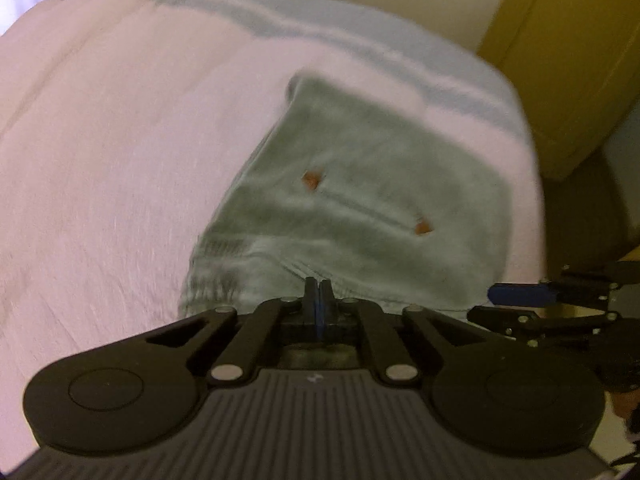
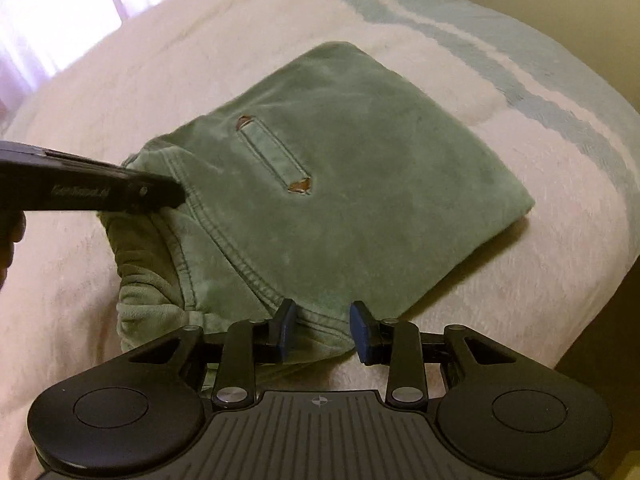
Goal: Fold clothes
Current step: 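Open both tools and lift them off the folded olive-green trousers, then move both open tools to the waistband side of the folded trousers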
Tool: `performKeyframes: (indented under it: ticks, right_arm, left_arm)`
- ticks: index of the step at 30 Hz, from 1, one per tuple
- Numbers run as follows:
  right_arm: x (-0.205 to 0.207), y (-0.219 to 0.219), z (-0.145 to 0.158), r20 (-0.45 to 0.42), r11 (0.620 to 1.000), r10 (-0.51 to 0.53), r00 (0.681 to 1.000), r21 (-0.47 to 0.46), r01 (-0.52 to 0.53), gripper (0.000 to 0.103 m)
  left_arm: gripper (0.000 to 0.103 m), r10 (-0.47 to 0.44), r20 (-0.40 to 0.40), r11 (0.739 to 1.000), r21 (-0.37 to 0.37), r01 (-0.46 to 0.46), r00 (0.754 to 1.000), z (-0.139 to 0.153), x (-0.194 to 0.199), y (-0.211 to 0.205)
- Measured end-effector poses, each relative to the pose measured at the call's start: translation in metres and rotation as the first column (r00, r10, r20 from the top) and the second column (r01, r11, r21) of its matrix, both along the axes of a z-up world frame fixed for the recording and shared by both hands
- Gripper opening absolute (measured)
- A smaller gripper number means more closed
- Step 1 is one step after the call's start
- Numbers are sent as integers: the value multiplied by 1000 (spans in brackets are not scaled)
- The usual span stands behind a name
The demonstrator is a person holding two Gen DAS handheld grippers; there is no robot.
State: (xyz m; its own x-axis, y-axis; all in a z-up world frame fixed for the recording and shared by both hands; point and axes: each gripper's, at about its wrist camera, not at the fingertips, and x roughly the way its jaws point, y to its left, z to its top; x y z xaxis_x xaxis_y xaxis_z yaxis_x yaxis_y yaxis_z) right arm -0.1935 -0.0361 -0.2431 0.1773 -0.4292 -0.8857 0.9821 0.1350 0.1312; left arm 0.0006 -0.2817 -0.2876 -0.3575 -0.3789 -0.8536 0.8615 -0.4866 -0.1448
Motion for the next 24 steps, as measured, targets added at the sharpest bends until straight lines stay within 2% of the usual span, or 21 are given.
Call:
performKeyframes:
  ticks: [2, 7, 8, 9, 10, 14, 16, 20, 22, 24]
  right_arm:
    - [-5, 1, 17, 13, 1000, 24, 1000, 12, -24, 34]
    - [-23, 3, 50, 37, 994, 70, 997, 77, -72, 37]
    - [-27, 2, 54, 30, 992, 79, 996, 94, -81, 42]
    - [-32, 0, 59, 22, 990, 91, 996, 110, -93, 64]
    - [-35, -2, 64, 11, 986, 116, 993, 117, -116, 73]
    - [-47, -18, 85, 5, 962, 252, 968, 111, -251, 73]
    - [-52, -30, 91, 11, 939, 322, 947, 128, -320, 73]
    - [-69, -44, 106, 22, 890, 438, 899, 131, -437, 73]
    - [-77, -48, 113, 35, 866, 482, 876, 135, -482, 73]
    - [-85, -53, 120, 48, 840, 524, 850, 137, -525, 73]
  left_arm:
    - [3, 67, -11, 998, 12, -67, 998, 3, -1, -4]
    - [3, 215, -11, 976, 48, -214, 977, 39, 12, 14]
    - [3, 246, -1, 968, 57, -246, 969, 47, 16, 20]
    - [3, 280, 10, 957, 69, -281, 960, 55, 19, 26]
    - [3, 316, 24, 945, 82, -317, 949, 62, 22, 31]
    - [6, 439, 96, 882, 144, -449, 894, 85, 27, 53]
    - [9, 494, 152, 844, 152, -514, 856, 95, 21, 60]
    - [11, 600, 236, 760, 131, -637, 765, 110, -1, 71]
    - [12, 653, 246, 709, 131, -693, 716, 116, -18, 76]
    - [17, 695, 238, 671, 124, -731, 678, 125, -36, 82]
